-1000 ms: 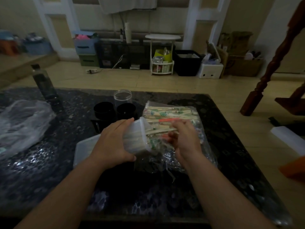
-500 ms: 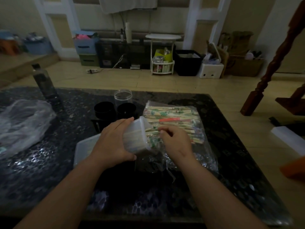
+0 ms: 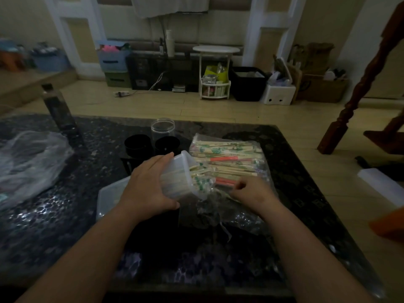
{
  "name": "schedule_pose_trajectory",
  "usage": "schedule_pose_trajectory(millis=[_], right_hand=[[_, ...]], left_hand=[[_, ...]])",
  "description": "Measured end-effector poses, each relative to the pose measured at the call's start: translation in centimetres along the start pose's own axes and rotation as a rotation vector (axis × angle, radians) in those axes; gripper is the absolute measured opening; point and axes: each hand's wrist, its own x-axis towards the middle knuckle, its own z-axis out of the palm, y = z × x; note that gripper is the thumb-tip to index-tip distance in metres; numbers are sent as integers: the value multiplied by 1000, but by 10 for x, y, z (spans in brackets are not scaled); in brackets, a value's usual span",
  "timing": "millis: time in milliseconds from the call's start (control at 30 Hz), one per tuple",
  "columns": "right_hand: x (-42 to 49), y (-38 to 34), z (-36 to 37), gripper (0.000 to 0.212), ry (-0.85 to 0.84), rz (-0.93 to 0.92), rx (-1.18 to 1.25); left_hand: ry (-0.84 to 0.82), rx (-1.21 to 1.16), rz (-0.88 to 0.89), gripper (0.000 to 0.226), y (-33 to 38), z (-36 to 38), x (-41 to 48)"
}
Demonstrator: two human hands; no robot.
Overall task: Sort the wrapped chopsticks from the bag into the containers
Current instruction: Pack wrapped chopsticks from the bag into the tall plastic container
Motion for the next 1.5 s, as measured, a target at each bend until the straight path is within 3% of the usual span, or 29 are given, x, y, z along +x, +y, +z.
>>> schedule_pose_trajectory(millis=[167,267,500,600,700,833,967,1067,1167,1333,1500], right_hand=[[-5,5,11,33,-227,180,-370],[-3,13,22,30,-240,277,-414],[10,31,34,66,-146,351,-305],[17,34,40,46,-87,240,-153],[20,35,48,54,-59,166,-23],[26,37,63,51,37,0,-233],[36,27,62,31,-62,-7,-429],[43,23,62,31,-128,-35,-574],[51,28,64,32,-149,-35,-627],[56,27,66,37,-50,-62,-635],[58,24,64,35,-97,-79,-689]], left_hand=[[55,-6,-12,123,-1,1,0],[141,-46,-36,122,1,-1,1],[142,-64,-27,122,2,-1,4],[123,-40,-22,123,2,0,6],[115,-31,-28,123,1,1,8],[124,-47,-43,123,0,1,10],[126,-63,-50,127,0,2,14],[125,-65,-45,128,-1,3,17],[116,-55,-41,125,-1,4,19],[102,-55,-42,125,-3,6,21],[104,-75,-35,126,-3,5,20]])
